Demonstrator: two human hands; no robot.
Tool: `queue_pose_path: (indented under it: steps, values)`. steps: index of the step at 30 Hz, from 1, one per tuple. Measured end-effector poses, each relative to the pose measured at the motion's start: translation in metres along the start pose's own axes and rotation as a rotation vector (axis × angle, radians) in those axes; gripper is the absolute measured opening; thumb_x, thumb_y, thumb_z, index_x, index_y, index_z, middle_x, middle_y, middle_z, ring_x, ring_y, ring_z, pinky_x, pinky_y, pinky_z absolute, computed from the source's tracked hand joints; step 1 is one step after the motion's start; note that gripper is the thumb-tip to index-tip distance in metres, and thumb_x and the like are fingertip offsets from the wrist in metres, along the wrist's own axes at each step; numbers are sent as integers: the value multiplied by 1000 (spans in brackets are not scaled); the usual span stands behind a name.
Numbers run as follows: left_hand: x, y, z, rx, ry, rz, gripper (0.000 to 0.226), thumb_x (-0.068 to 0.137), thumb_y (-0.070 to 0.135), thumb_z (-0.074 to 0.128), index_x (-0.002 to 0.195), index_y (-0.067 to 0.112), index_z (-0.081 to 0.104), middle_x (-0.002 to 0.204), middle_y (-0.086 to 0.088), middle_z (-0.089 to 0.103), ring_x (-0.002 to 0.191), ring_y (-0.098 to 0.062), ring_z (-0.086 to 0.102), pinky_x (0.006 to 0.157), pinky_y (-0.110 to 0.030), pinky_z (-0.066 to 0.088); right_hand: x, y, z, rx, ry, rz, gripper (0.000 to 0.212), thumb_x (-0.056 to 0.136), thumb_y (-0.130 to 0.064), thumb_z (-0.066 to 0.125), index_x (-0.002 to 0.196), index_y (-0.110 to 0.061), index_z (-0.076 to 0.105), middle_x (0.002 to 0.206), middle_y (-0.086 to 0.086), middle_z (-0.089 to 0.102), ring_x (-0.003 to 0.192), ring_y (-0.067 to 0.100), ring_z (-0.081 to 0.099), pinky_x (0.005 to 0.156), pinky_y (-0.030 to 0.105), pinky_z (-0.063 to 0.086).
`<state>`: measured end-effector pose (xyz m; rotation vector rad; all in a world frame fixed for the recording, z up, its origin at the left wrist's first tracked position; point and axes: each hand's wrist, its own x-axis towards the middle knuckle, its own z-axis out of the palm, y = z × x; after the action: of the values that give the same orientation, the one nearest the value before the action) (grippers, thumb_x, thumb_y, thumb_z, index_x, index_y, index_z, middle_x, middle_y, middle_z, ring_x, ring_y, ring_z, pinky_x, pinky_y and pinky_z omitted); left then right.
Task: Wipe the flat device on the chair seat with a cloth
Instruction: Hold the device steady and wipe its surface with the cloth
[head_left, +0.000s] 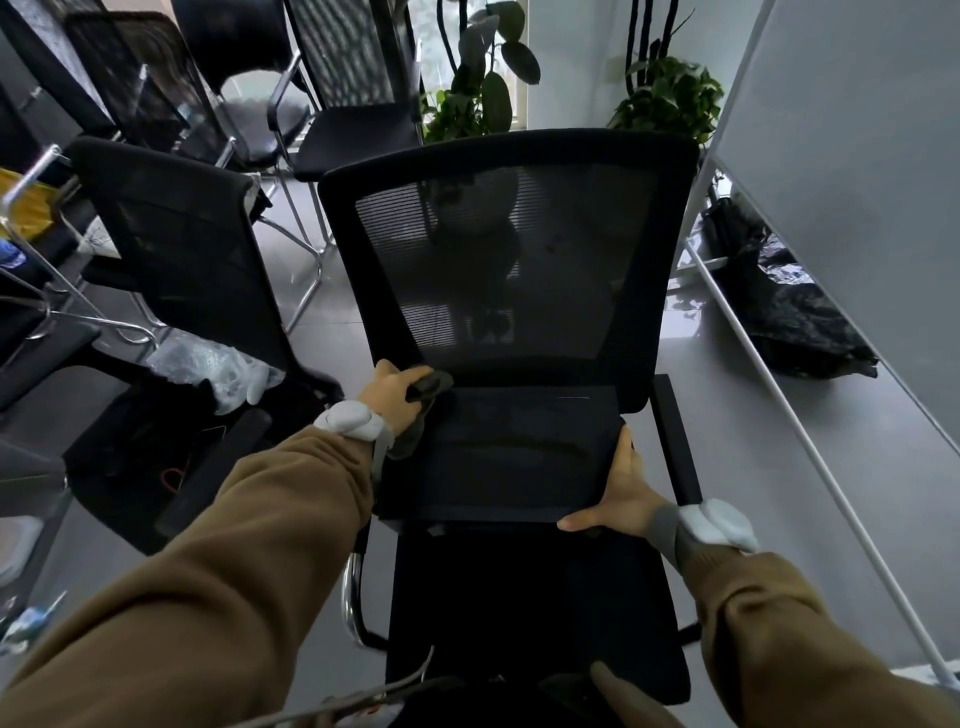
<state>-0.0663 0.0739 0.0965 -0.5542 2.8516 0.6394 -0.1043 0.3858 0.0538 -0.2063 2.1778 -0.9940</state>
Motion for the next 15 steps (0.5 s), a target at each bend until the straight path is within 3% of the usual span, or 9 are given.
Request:
queue_pose_path:
  steps: [5,15]
  values:
    - [-19,-3,11,100,104,-31,45,86,6,51,129,21,52,121,-23,41,99,-45,52,94,-48,45,-3,-2,1,-19,11,-12,157,40,-29,95,145,-16,-21,154,11,6,143,29,13,116,49,23]
    - [-49,-8,10,326,-28,62,44,90,12,45,131,27,46,129,-18,35,108,-42,45,97,-47,39,-3,-4,-1,-28,-19,31,154,46,-27,93,144,-18,-26,154,12,5,144,29,11,117,49,22]
